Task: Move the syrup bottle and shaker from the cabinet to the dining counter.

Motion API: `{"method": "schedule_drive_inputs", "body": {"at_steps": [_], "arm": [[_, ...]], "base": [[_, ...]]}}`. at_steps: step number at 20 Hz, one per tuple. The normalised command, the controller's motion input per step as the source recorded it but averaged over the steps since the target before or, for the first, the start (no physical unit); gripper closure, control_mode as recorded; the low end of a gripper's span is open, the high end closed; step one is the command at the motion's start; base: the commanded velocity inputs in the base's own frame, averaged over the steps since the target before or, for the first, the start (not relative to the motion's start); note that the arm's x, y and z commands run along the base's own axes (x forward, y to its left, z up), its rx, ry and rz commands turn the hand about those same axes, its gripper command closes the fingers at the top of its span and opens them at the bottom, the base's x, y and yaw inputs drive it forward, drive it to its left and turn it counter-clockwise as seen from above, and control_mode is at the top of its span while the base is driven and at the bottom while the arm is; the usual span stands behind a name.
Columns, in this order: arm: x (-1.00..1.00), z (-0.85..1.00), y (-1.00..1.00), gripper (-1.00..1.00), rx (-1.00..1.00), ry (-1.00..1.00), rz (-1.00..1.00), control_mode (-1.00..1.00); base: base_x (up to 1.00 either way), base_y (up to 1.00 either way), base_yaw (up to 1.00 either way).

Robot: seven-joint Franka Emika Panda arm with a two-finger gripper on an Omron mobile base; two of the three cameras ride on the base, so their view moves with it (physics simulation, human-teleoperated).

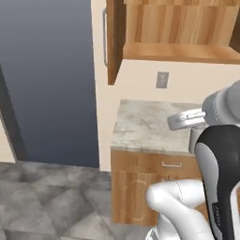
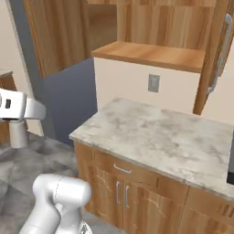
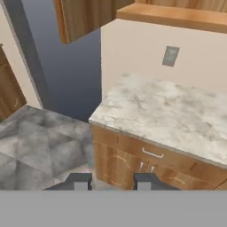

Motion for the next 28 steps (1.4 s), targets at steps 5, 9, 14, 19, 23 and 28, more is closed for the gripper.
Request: {"method": "schedule_drive_inputs", "body": {"at_steps": [5, 9, 14, 19, 23, 28], "arm": [[0.0, 0.0, 0.0, 1.0, 0.0, 0.0, 0.0, 1.0], [0.0, 0.0, 0.0, 1.0, 0.0, 0.0, 0.0, 1.0], [0.0, 0.0, 0.0, 1.0, 0.0, 0.0, 0.0, 1.0], [0.0, 0.0, 0.0, 1.0, 0.0, 0.0, 0.0, 1.0], [0.0, 0.0, 0.0, 1.0, 0.0, 0.0, 0.0, 1.0], [0.0, 0.0, 0.0, 1.0, 0.0, 0.0, 0.0, 1.0]], "base": [[0.03, 0.14, 0.81], [0.25, 0.25, 0.76], [0.76, 0.26, 0.63], [1.0, 0.25, 0.44], [1.0, 0.32, 0.35], [1.0, 0.27, 0.41]]}}
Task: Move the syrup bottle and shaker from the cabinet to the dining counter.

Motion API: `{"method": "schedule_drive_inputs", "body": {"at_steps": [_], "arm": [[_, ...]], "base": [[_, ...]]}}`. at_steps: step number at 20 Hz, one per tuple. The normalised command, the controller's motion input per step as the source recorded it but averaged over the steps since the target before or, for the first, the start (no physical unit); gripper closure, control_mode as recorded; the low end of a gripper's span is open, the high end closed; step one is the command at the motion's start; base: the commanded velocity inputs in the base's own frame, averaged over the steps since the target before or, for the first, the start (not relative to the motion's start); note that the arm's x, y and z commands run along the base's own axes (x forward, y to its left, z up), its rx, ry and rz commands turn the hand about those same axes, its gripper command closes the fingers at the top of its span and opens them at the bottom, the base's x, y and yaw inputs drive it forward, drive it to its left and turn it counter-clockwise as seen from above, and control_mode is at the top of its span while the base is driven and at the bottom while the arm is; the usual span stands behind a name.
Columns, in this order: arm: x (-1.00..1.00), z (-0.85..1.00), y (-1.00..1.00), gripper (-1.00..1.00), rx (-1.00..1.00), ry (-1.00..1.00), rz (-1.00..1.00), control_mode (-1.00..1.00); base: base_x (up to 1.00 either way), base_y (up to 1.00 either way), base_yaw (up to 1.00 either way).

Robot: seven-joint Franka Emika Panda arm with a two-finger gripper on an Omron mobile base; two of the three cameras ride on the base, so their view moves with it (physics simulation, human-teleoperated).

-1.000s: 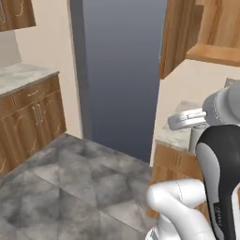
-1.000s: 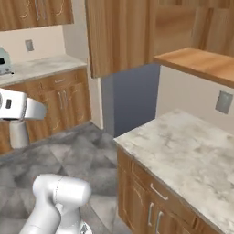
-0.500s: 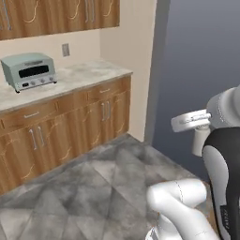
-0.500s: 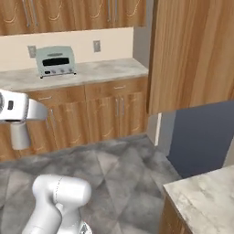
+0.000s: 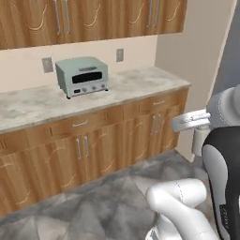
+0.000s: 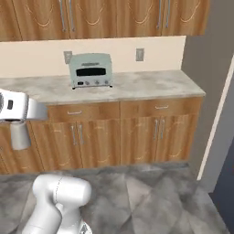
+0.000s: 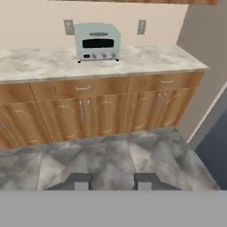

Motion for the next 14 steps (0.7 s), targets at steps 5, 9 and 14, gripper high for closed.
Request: {"method": "schedule_drive_inputs", "body": {"at_steps": [5, 9, 14], "arm": [[0.0, 0.0, 0.0, 1.0, 0.0, 0.0, 0.0, 1.0], [0.0, 0.0, 0.0, 1.0, 0.0, 0.0, 0.0, 1.0], [0.0, 0.0, 0.0, 1.0, 0.0, 0.0, 0.0, 1.0]], "base": [[0.92, 0.04, 0.64], [0.58, 0.0, 0.83], [0.61, 0.0, 0.85]]}}
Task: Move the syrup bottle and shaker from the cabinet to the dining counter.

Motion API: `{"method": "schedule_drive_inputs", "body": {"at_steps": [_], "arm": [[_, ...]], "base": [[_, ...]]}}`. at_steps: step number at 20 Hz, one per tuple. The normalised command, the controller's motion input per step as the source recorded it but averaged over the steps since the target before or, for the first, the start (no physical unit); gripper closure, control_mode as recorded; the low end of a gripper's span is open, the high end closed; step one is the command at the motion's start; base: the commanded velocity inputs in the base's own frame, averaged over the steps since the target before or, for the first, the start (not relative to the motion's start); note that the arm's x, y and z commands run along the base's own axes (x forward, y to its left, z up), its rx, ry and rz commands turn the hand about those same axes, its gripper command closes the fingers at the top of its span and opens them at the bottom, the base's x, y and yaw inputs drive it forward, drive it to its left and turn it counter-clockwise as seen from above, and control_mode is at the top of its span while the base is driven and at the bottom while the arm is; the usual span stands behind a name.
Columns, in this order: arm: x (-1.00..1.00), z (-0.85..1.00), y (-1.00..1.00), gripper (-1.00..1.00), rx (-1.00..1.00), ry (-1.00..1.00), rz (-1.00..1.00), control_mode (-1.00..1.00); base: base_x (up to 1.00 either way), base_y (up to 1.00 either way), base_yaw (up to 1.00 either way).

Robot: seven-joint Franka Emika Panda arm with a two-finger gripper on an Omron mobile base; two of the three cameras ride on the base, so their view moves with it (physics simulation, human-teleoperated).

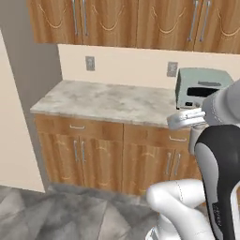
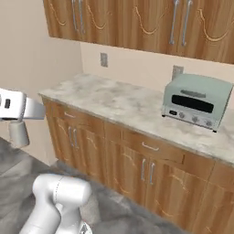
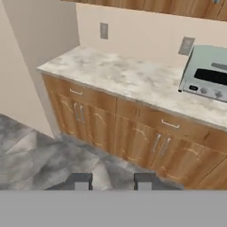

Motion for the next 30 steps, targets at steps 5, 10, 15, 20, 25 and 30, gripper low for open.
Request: {"method": "schedule_drive_inputs", "body": {"at_steps": [5, 10, 15, 20, 25, 30], "arm": [[0.0, 0.0, 0.0, 1.0, 0.0, 0.0, 0.0, 1.0], [0.0, 0.0, 0.0, 1.0, 0.0, 0.0, 0.0, 1.0], [0.0, 0.0, 0.0, 1.0, 0.0, 0.0, 0.0, 1.0], [0.0, 0.0, 0.0, 1.0, 0.0, 0.0, 0.0, 1.0], [0.0, 0.0, 0.0, 1.0, 0.0, 0.0, 0.0, 1.0], [0.0, 0.0, 0.0, 1.0, 0.0, 0.0, 0.0, 1.0]], "base": [[0.88, -0.02, 0.79], [1.0, -0.09, 0.72], [1.0, -0.07, 0.68], [1.0, 0.0, 0.56], [1.0, 0.01, 0.44], [1.0, 0.13, 0.33]]}}
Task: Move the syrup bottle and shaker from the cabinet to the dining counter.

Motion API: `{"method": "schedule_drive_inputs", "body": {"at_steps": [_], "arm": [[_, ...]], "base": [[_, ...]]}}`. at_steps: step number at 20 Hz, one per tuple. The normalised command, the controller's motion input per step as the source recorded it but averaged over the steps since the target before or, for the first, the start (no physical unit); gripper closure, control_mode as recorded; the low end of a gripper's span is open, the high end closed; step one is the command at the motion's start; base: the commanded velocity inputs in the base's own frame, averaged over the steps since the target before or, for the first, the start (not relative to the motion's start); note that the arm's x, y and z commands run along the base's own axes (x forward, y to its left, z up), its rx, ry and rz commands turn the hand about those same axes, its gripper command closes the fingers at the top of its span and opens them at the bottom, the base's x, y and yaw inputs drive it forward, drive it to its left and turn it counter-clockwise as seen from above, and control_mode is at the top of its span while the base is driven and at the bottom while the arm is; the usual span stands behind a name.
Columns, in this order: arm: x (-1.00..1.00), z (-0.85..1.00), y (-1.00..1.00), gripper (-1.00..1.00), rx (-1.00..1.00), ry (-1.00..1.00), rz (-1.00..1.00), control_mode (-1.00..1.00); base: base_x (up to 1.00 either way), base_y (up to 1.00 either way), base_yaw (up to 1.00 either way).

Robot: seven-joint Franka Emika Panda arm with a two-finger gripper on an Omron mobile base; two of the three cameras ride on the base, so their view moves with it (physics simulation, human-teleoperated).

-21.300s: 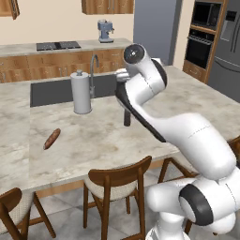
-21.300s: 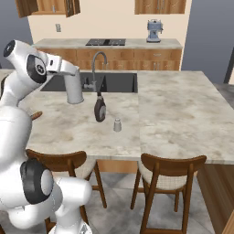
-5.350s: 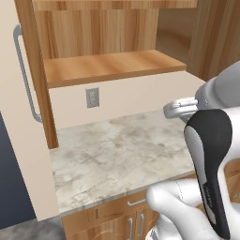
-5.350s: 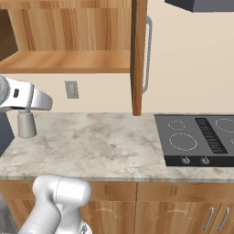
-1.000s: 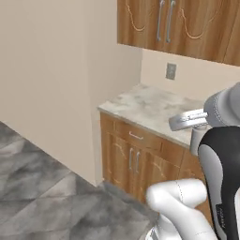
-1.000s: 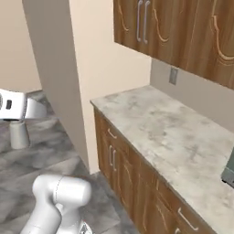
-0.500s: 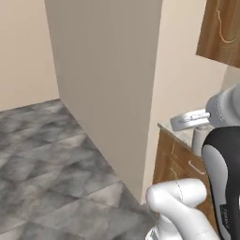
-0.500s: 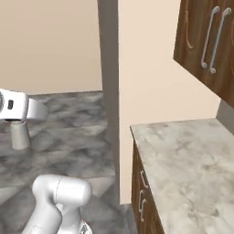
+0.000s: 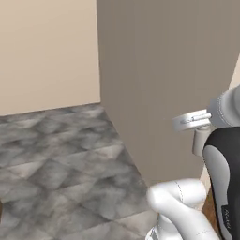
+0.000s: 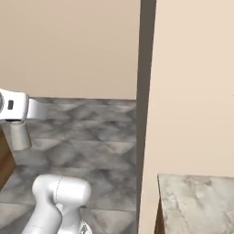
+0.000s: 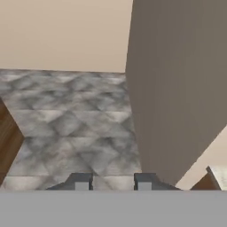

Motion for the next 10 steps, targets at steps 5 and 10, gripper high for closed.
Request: {"method": "schedule_drive_inputs", "body": {"at_steps": [5, 10], "arm": [[0.0, 0.0, 0.0, 1.0, 0.0, 0.0, 0.0, 1.0], [0.0, 0.0, 0.0, 1.0, 0.0, 0.0, 0.0, 1.0]], "base": [[1.0, 0.22, 0.26], [1.0, 0.27, 0.24]]}}
